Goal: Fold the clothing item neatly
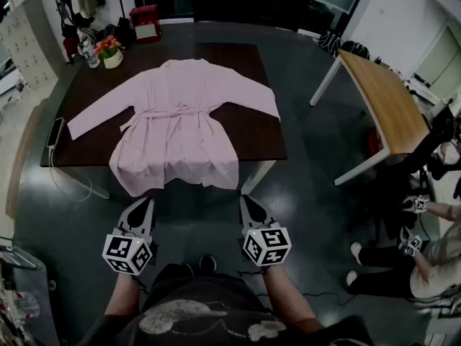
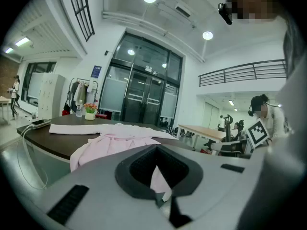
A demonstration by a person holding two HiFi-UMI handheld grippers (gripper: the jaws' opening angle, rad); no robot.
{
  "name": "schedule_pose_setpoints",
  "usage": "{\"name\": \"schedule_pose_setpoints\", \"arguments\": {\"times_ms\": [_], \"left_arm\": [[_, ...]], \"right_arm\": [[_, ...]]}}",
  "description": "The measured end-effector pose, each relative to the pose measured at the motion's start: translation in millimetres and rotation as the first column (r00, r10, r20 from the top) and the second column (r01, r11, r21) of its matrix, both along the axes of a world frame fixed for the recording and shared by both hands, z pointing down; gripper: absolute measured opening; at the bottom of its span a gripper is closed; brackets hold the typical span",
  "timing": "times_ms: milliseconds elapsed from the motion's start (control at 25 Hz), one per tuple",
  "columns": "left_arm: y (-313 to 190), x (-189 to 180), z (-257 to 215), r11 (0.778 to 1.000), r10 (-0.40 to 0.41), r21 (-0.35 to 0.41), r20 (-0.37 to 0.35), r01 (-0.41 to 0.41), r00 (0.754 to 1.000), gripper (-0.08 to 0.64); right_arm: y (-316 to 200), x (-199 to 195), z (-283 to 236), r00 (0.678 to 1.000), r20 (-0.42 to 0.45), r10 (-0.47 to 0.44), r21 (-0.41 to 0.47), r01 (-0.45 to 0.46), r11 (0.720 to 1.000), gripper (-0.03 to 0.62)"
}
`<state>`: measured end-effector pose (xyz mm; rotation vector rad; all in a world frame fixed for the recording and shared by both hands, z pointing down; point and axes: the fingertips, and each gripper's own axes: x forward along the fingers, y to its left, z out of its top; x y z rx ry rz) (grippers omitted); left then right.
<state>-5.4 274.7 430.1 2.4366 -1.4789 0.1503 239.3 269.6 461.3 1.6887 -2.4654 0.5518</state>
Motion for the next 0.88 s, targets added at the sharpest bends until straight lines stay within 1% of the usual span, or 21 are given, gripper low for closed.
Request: {"name": "schedule_pose_setpoints", "arguments": {"times_ms": [120,280,440,680,880], "left_arm": [[-0.4,5.2,-4.3,1.0,0.014,0.018,0.016,-0.014,1.0,0.009],[0.9,13.0,-10.2,0.999,0.024,0.027,-0.011,-0.024,1.0,0.009],[4.2,20.1,-12.6,0.998,0.045,0.035,-0.003,-0.045,0.999,0.009],[5.3,22.5,-15.8,0.999,0.039,0.034,-0.014,-0.039,0.999,0.009],[3.7,20.6,-15.9,0.999,0.045,0.031,-0.022,-0.044,0.999,0.009]], "right_arm": [[0.4,4.0,-3.6,1.0,-0.004,-0.001,0.014,0.001,1.0,-0.008],[5.6,8.3,-4.1,1.0,-0.006,0.002,0.018,-0.001,1.0,-0.008],[11.5,6.9,-1.5,1.0,-0.008,-0.005,0.013,0.005,1.0,-0.008],[15.1,6.2,-2.0,1.0,-0.007,-0.008,0.02,0.008,1.0,-0.008],[17.0,-1.9,-11.9,1.0,0.003,-0.022,0.092,0.021,0.996,-0.008]]}}
